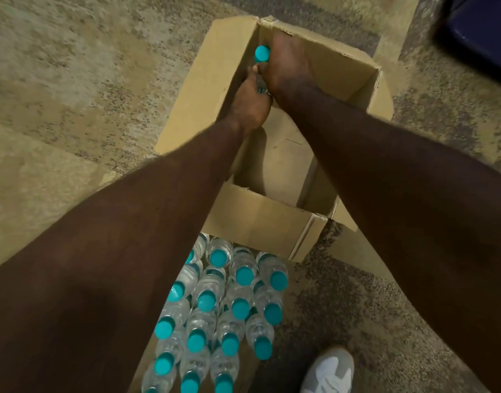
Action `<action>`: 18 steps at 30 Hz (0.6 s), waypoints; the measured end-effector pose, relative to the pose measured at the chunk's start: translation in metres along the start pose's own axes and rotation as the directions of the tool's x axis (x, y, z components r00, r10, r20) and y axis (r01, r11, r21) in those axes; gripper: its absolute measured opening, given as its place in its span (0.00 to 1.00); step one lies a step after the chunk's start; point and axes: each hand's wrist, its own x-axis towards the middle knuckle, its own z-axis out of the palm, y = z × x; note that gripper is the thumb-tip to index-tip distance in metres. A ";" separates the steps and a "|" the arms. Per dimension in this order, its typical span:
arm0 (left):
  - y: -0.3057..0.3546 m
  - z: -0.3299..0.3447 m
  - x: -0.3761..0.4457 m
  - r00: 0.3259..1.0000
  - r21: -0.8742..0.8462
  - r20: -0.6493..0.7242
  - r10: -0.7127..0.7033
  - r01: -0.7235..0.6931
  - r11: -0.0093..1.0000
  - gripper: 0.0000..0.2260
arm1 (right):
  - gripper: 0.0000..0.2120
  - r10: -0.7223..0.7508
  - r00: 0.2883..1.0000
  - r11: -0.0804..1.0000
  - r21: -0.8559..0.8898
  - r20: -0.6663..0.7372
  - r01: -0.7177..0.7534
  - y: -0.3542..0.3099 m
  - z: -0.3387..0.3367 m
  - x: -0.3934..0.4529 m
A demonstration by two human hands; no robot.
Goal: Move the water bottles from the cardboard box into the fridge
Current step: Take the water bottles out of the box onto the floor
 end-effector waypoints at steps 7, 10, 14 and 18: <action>0.000 0.004 -0.012 1.000 -0.047 0.014 -0.023 0.024 0.999 0.27 | 0.20 0.009 1.000 0.998 0.064 -0.017 -0.008 0.006 0.004 -0.009; 0.014 0.001 -0.030 0.998 -0.050 0.035 0.045 -0.043 0.998 0.19 | 0.20 0.081 0.996 0.986 0.148 -0.049 -0.073 0.019 0.000 -0.027; 0.033 0.005 -0.061 0.991 -0.071 0.083 0.108 -0.102 0.992 0.17 | 0.20 0.219 0.963 0.938 0.307 -0.158 -0.162 0.032 -0.014 -0.068; 0.052 0.014 -0.099 0.987 -0.071 0.123 0.101 -0.093 0.993 0.28 | 0.15 0.280 0.923 0.890 0.432 -0.262 -0.147 0.030 -0.051 -0.113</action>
